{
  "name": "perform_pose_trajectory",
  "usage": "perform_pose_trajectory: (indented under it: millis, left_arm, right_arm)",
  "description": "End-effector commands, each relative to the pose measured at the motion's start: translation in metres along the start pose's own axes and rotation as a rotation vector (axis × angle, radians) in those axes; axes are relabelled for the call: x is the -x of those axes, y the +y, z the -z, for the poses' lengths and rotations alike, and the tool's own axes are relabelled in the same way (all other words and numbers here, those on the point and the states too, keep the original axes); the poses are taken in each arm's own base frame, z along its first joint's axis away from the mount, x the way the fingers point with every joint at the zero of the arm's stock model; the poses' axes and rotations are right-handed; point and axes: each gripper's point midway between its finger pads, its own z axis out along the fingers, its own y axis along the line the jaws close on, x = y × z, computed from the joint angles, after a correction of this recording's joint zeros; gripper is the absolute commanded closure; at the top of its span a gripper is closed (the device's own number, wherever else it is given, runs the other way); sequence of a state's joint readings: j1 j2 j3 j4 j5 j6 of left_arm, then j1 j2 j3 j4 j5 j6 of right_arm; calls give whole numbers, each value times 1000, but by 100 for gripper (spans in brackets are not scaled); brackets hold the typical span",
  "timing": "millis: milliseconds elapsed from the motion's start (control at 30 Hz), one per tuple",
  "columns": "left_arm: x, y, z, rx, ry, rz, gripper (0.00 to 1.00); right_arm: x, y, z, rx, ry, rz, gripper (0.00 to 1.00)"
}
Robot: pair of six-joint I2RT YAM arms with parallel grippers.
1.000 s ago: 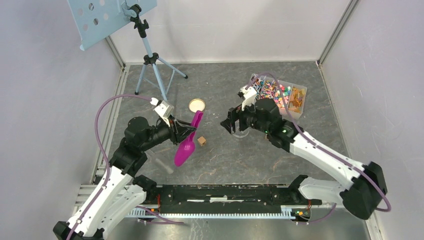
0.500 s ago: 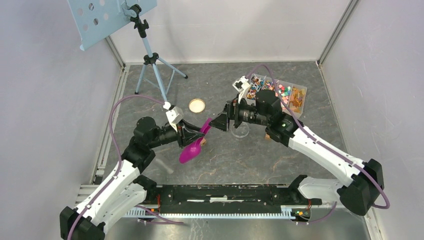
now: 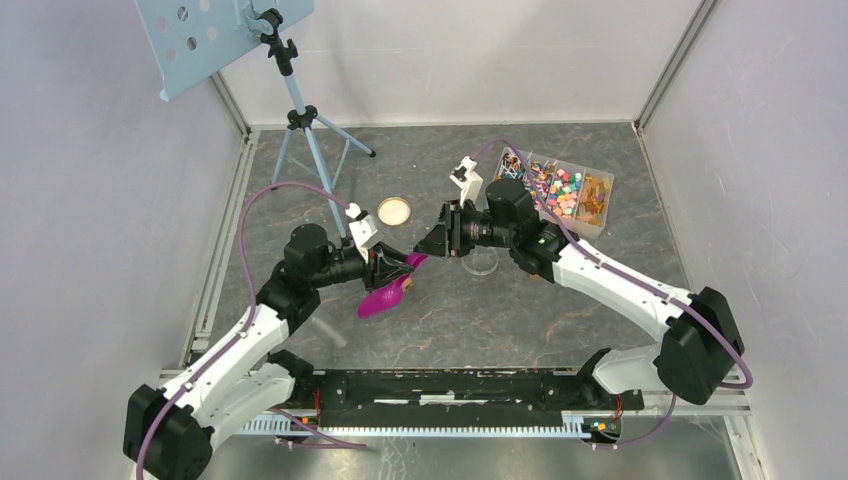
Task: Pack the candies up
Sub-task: Adjust the spatula.
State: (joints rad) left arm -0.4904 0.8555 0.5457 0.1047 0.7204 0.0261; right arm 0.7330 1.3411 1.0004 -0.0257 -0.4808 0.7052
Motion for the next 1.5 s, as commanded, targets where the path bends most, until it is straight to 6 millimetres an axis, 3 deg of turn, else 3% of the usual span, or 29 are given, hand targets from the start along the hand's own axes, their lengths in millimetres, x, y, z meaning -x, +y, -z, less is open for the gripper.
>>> perform_pose_trajectory:
  millis: [0,67,100,167,200,267,367,467,567,700,767,900,1100,1267,1467]
  left_arm:
    - [29,4,1,9,-62,-142,96]
    - [33,6,3,32,-67,-135,82]
    - [35,8,4,53,-65,-127,68]
    - [39,16,7,113,-57,-97,44]
    - [42,22,10,160,-54,-70,36]
    - [53,44,18,317,-72,45,27]
    - [72,66,35,519,-69,239,16]
    - [81,74,46,635,0,415,12]
    - [77,76,44,681,55,618,13]
    - [81,77,32,668,-56,909,14]
    - [85,78,29,658,-165,1054,17]
    - [88,83,28,639,-334,1279,23]
    - [66,82,6,569,-324,1494,27]
    - [61,81,-12,464,-328,1569,29]
    - [68,81,-12,440,-345,1551,26]
  right_arm:
    - [11,9,-4,41,-34,4,72]
    - [12,10,-3,50,-41,17,86]
    - [14,12,-2,51,-49,28,91]
    - [21,16,3,61,-78,72,94]
    - [24,19,6,71,-99,105,94]
    - [35,22,16,68,-162,228,94]
    - [51,8,39,-60,-272,405,96]
    - [67,3,66,-142,-402,602,97]
    - [74,15,95,-142,-544,821,97]
    - [66,37,138,-95,-784,1118,95]
    - [61,41,150,-93,-841,1194,95]
    - [51,52,158,-47,-876,1296,94]
    - [36,62,160,30,-889,1387,92]
    - [33,69,158,85,-897,1390,92]
    - [31,68,153,97,-880,1396,94]
